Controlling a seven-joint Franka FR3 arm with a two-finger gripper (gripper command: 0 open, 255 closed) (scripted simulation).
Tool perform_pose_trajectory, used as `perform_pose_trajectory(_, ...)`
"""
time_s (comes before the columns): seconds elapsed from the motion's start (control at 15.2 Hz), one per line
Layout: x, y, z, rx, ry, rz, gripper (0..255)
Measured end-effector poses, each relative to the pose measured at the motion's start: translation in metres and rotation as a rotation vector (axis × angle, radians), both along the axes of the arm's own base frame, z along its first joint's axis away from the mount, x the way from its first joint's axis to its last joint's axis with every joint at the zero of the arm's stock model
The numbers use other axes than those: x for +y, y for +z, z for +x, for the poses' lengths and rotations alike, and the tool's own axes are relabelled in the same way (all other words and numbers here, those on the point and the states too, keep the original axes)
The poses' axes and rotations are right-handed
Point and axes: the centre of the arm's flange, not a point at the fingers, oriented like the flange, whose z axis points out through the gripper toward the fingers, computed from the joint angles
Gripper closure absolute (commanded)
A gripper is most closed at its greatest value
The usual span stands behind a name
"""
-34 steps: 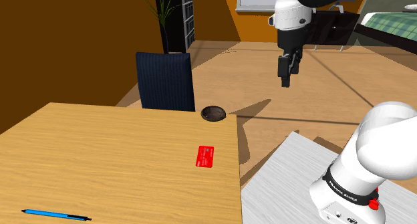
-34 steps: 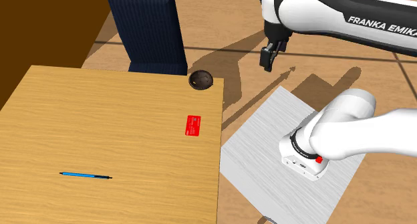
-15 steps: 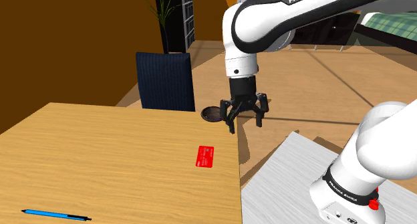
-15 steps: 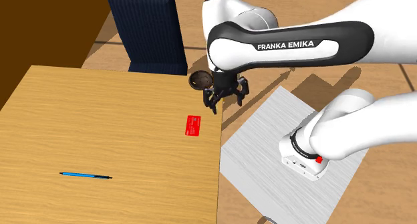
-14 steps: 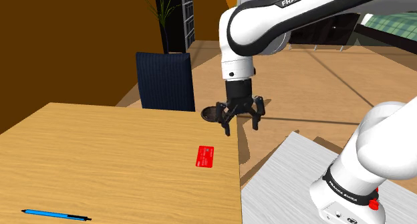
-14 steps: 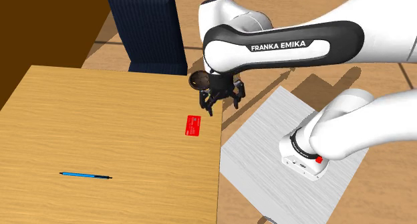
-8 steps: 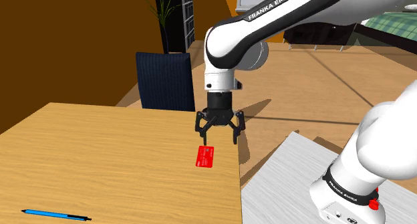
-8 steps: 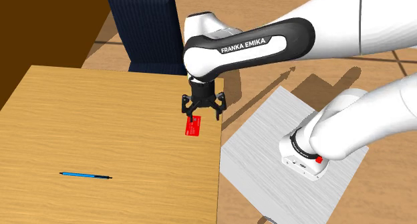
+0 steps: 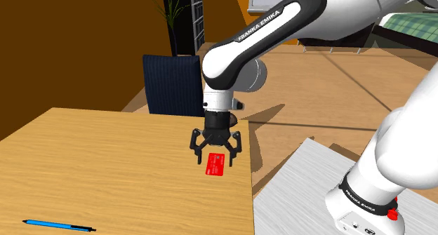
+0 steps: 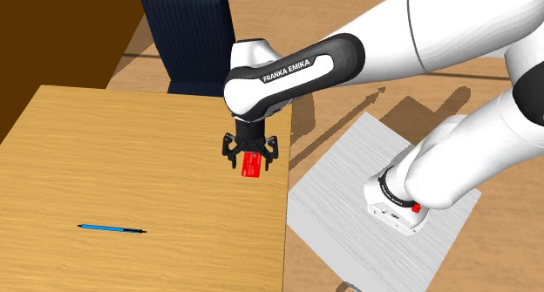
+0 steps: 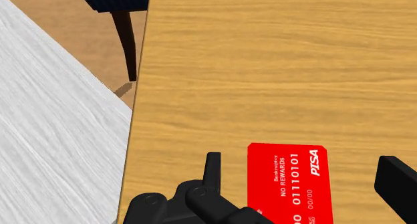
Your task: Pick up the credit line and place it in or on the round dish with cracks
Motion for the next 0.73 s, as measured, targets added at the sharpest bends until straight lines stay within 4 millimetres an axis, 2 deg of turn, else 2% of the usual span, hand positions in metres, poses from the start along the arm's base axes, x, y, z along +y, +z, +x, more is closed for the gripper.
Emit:
perform_pose_trajectory(0.26, 0.009, -0.018, -0.006, 0.001, -0.001, 0.000, 0)
perform_pose_trajectory(0.66, 0.010, -0.020, -0.008, 0.000, -0.002, 0.000, 0)
perform_pose_trajectory(0.73, 0.010, -0.020, -0.008, 0.000, -0.002, 0.000, 255)
